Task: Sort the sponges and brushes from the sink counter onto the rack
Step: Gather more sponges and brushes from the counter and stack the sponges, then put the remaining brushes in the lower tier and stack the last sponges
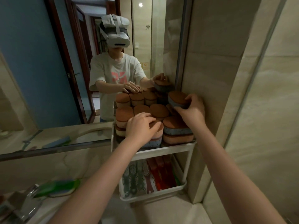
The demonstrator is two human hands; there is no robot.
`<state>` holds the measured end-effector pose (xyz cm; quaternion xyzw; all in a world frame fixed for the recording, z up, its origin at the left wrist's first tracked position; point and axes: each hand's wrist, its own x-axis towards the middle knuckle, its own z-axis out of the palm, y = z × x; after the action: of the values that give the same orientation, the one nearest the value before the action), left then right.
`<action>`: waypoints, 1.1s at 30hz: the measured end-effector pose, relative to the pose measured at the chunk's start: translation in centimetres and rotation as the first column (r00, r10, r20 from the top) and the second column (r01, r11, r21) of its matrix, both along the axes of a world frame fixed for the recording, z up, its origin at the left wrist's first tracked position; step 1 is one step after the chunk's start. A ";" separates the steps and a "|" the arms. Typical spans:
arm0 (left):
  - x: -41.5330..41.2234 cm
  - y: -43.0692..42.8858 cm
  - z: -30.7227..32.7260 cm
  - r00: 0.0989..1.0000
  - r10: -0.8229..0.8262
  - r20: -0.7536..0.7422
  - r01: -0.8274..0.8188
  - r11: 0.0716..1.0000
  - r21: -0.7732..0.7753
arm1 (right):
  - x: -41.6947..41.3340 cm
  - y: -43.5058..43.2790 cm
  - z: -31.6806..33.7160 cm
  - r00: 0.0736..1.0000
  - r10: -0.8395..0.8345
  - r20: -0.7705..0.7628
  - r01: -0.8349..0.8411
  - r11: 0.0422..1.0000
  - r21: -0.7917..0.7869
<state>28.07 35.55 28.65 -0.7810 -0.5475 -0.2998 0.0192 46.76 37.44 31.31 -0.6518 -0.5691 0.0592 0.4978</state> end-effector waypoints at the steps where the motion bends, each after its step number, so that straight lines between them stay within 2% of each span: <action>1: -0.1 0.0 0.0 1.000 0.001 0.004 -0.001 1.000 0.002 | 0.0 0.3 0.0 1.000 -0.005 0.020 0.006 0.999 -0.039; 5: 0.0 -0.1 -0.1 1.000 0.001 0.026 -0.002 1.000 0.005 | 0.1 0.9 -0.2 0.999 0.008 0.048 0.001 0.985 -0.174; 8: 0.1 -0.3 0.0 1.000 0.001 0.029 -0.001 1.000 -0.001 | 0.4 0.8 -0.3 0.997 0.029 0.069 -0.015 0.982 -0.190; 12: 0.0 -0.5 0.4 0.998 -0.004 0.055 0.004 1.000 0.008 | 0.5 -0.4 -0.5 0.987 0.059 0.147 -0.041 0.992 -0.121; 19: -1.2 -1.6 0.9 0.968 -0.054 0.246 0.025 0.992 0.122 | -2.4 -4.6 -1.1 0.982 0.052 0.182 -0.059 0.998 0.032; 24: -4.9 -3.2 0.8 0.924 -0.035 0.380 -0.035 0.984 0.175 | -7.6 -7.3 -2.0 0.977 0.117 0.179 -0.134 0.987 0.088; 28: -10.8 -4.9 -0.5 0.912 0.025 0.410 -0.087 0.987 0.133 | -13.6 -9.3 -3.0 0.949 0.206 0.240 -0.237 0.966 0.107; 33: -21.0 -7.9 -3.7 0.881 0.159 0.445 -0.193 0.981 0.032 | -23.6 -10.9 -5.3 0.883 0.377 0.281 -0.402 0.915 0.035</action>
<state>7.11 27.67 24.98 -0.6386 -0.5947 -0.4860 -0.0486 23.14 26.52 26.04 -0.5024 -0.7527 0.0428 0.4234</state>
